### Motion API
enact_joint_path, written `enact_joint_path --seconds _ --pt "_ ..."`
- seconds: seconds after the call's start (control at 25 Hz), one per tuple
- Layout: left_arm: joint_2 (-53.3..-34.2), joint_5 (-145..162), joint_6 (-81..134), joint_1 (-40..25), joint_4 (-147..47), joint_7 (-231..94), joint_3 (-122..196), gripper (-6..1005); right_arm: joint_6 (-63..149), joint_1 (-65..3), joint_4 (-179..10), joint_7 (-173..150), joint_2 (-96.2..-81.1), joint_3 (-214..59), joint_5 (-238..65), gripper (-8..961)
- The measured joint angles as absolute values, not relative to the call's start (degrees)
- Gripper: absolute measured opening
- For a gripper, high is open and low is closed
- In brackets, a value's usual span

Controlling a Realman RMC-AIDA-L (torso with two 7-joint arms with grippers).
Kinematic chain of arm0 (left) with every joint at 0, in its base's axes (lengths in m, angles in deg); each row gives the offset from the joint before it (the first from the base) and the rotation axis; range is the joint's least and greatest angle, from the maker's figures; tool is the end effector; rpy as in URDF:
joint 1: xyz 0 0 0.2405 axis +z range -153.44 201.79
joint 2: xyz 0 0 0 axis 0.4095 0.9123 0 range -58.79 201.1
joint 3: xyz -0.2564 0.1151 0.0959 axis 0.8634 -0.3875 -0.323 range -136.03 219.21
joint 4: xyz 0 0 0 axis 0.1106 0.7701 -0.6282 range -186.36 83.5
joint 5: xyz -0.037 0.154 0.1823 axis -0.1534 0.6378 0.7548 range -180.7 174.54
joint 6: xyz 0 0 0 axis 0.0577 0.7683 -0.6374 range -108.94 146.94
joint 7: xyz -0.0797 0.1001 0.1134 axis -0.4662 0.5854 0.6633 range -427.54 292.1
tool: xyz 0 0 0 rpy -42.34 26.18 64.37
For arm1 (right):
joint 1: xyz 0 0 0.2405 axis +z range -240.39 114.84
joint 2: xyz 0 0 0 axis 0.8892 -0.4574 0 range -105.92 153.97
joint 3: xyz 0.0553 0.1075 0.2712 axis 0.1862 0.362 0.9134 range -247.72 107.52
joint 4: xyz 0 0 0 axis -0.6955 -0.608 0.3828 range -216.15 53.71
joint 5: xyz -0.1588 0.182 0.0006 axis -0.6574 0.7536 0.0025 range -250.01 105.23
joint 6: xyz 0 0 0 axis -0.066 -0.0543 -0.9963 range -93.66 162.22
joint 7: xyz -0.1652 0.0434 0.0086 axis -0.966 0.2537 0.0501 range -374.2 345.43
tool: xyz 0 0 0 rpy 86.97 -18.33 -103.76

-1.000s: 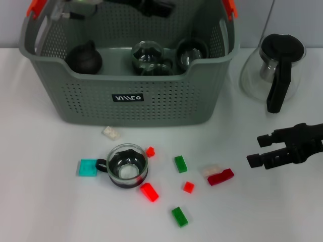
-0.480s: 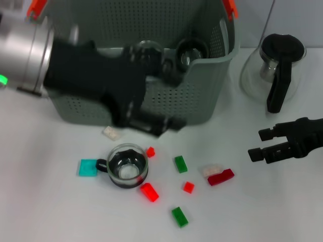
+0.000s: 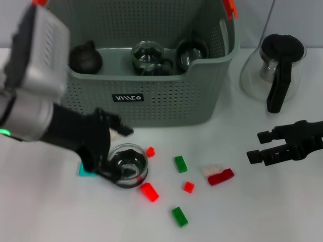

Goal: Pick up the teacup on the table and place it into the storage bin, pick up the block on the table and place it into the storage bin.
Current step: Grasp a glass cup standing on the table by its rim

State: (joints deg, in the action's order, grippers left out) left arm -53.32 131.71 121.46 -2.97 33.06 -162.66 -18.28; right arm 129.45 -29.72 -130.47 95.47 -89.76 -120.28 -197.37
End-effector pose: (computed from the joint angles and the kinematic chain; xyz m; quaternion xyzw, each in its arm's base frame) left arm -0.2121 0.3625 -0.0098 -0.9964 -0.0166 0.0321 0.0768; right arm 0.2909 0.3945 -0.0037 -0.9378 0.3343 0.0810 0.0461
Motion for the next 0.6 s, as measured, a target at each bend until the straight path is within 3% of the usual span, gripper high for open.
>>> enact_joint_path --seconds 0.6 --pt "-53.56 141.2 105.9 -1.5 24.8 -159.3 -34.4 853 129.4 -30.3 -128.9 95.4 -89.88 -120.3 -197.4 929"
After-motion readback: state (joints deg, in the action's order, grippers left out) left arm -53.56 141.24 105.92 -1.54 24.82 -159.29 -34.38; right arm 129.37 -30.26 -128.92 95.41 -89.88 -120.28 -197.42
